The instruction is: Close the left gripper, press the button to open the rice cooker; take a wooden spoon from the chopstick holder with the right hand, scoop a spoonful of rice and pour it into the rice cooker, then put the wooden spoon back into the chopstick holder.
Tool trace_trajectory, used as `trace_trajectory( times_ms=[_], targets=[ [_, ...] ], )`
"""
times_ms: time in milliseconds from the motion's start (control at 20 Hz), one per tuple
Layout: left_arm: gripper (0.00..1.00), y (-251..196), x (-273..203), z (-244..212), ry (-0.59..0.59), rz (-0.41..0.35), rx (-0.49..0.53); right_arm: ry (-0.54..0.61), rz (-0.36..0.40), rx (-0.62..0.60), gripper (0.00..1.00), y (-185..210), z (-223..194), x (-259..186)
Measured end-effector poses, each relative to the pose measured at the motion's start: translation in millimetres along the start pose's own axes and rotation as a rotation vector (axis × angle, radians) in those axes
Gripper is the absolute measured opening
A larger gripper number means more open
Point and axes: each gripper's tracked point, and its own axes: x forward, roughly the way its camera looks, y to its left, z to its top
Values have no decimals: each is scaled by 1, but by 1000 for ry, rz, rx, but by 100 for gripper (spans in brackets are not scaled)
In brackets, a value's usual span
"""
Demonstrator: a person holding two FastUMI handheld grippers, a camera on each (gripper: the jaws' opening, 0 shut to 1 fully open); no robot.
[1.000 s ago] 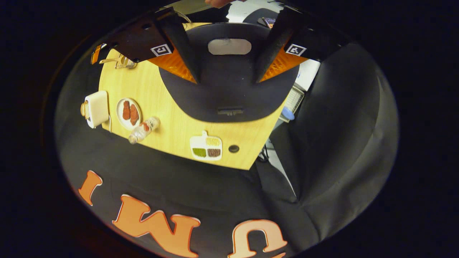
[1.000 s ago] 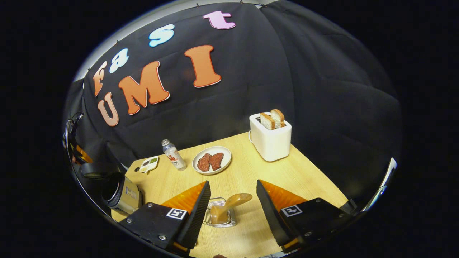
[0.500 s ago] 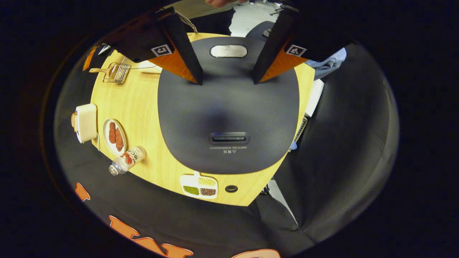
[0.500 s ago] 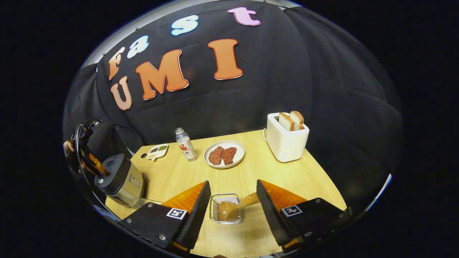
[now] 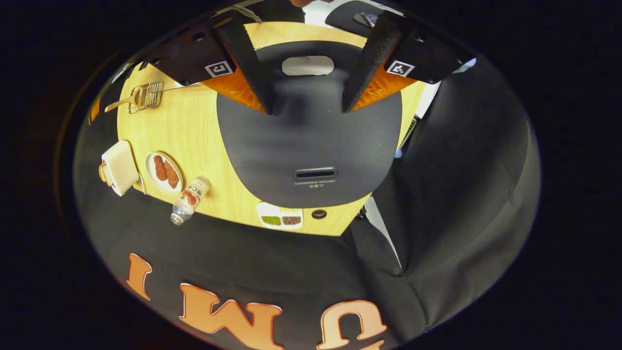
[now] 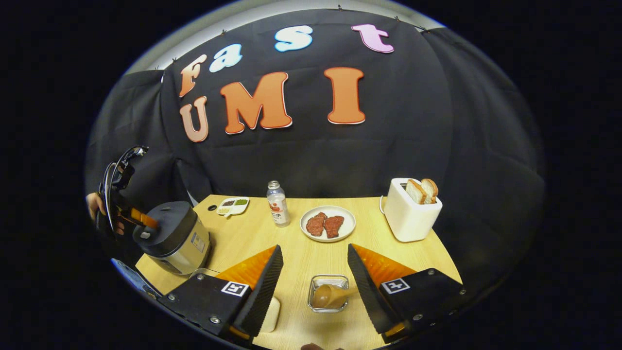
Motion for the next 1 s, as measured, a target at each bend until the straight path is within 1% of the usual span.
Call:
trace_trajectory(
  times_ms=[100, 200, 300, 400, 450, 500, 550, 600, 700, 800, 950, 1000],
  targets=[
    [97, 1, -6, 6, -100, 4, -39, -18, 4, -18, 84, 7, 7, 0],
    [97, 3, -24, 34, -261, 17, -47, -52, 2, -36, 86, 10, 20, -2],
    [98, -2, -60, 67, -418, 41, -27, -106, 19, -39, 85, 20, 37, -6],
    [96, -18, -100, 83, -531, 25, -22, -167, 28, -56, 85, 30, 55, -11],
    [99, -28, -119, 90, -580, 12, -28, -203, 28, -68, 85, 32, 66, -14],
    [96, -39, -138, 95, -625, -5, -32, -241, 28, -80, 85, 36, 77, -17],
    [97, -46, -156, 100, -673, -17, -33, -278, 31, -90, 85, 41, 88, -22],
    [96, -55, -168, 105, -721, -27, -29, -311, 33, -98, 85, 44, 98, -25],
    [98, -65, -199, 113, -805, -43, -11, -360, 43, -108, 85, 54, 114, -31],
    [97, -78, -212, 108, -862, -55, 8, -399, 63, -106, 85, 63, 130, -38],
    [97, -87, -238, 116, -937, -63, 41, -451, 89, -97, 85, 69, 146, -47],
    [97, -89, -244, 117, -959, -63, 57, -468, 100, -89, 89, 73, 151, -51]
  ],
)
